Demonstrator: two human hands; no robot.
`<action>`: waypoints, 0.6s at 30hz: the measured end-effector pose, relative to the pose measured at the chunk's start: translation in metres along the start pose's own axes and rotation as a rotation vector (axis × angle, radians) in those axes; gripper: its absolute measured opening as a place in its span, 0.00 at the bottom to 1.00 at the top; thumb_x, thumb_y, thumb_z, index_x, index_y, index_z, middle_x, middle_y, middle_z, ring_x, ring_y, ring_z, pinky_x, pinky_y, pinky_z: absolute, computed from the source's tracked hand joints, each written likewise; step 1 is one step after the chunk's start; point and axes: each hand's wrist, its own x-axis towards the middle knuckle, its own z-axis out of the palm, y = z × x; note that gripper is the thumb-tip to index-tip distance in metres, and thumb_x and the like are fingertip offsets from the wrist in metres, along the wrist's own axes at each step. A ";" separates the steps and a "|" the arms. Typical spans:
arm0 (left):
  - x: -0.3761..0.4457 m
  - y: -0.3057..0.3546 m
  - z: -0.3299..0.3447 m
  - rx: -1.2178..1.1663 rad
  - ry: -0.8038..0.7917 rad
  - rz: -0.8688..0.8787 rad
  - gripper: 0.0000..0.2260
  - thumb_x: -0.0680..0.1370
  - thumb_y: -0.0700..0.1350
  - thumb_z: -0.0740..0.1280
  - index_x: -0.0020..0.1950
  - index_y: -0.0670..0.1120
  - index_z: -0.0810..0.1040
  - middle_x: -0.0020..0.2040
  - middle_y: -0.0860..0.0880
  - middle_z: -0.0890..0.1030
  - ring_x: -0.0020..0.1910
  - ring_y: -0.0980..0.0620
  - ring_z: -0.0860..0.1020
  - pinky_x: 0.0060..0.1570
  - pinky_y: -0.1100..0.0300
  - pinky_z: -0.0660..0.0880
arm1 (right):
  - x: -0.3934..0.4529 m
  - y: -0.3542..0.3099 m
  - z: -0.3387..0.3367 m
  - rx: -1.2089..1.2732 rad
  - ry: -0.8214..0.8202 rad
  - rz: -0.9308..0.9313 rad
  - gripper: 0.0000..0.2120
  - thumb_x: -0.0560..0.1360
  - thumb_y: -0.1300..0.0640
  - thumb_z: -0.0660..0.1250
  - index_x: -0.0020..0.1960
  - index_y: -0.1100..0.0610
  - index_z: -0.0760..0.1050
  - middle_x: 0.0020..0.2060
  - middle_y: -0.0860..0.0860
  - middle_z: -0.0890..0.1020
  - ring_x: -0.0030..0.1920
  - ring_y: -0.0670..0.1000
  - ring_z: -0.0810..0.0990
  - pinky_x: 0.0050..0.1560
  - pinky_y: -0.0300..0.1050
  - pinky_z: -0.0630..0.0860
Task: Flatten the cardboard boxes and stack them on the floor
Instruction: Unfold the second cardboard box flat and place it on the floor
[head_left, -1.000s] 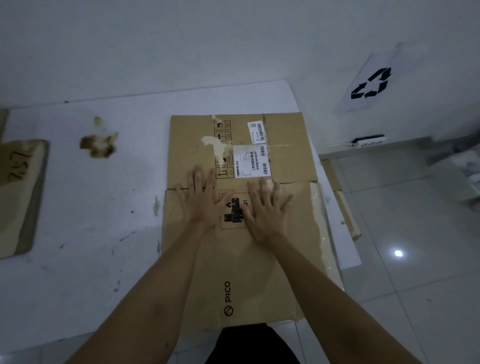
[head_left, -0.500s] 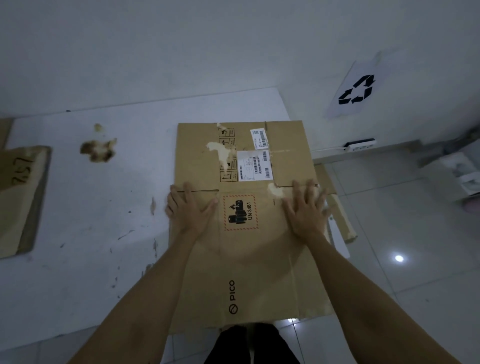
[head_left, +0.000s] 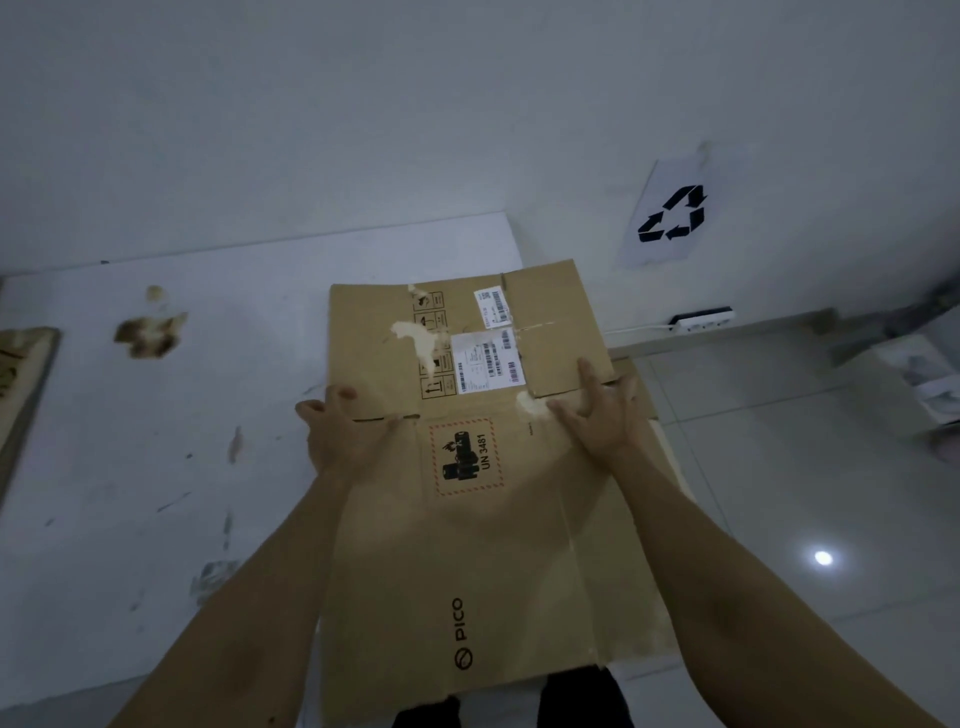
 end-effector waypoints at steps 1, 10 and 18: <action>-0.005 0.008 0.004 0.013 0.011 -0.002 0.30 0.63 0.61 0.77 0.59 0.54 0.69 0.61 0.46 0.64 0.44 0.48 0.72 0.49 0.52 0.76 | 0.004 0.003 -0.007 0.007 -0.007 -0.023 0.43 0.63 0.20 0.52 0.73 0.38 0.51 0.58 0.60 0.69 0.52 0.63 0.74 0.57 0.60 0.75; -0.036 0.074 0.030 0.050 0.208 0.048 0.17 0.79 0.42 0.62 0.67 0.52 0.75 0.62 0.42 0.73 0.55 0.41 0.77 0.56 0.49 0.73 | 0.027 0.052 -0.043 0.149 -0.083 -0.150 0.39 0.68 0.26 0.56 0.74 0.38 0.50 0.70 0.57 0.66 0.59 0.59 0.75 0.59 0.57 0.75; -0.050 0.142 0.053 0.004 0.245 0.145 0.16 0.79 0.40 0.61 0.65 0.49 0.77 0.63 0.45 0.73 0.54 0.44 0.77 0.53 0.54 0.73 | 0.037 0.080 -0.086 0.040 0.063 -0.162 0.30 0.77 0.44 0.65 0.74 0.46 0.56 0.62 0.55 0.65 0.48 0.55 0.76 0.47 0.50 0.77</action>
